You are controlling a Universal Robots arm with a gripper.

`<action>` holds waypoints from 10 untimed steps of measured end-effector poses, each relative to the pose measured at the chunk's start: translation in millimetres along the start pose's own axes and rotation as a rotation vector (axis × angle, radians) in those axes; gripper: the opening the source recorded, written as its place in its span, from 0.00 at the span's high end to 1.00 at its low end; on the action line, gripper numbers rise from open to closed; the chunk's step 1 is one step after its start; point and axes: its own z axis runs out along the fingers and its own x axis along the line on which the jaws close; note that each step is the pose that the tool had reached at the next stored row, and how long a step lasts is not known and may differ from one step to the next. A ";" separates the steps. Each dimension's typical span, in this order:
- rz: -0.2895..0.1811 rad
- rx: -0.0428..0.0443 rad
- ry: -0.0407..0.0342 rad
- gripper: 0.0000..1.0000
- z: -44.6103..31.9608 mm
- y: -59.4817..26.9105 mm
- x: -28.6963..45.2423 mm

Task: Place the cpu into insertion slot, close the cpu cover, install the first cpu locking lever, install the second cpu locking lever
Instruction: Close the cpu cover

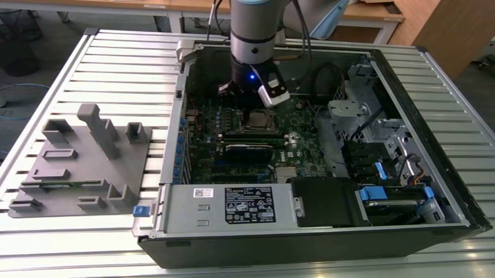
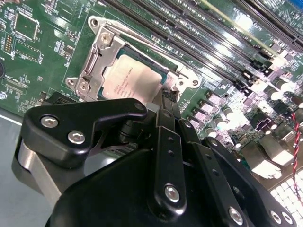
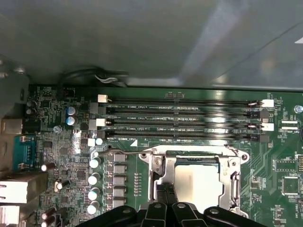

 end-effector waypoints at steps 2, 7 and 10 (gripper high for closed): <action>0.000 0.0002 0.0001 0.89 0.2 0.1 0.4; 0.000 -0.0003 -0.0003 0.89 1.4 0.2 0.5; 0.000 0.0005 0.0000 0.89 3.7 0.0 1.5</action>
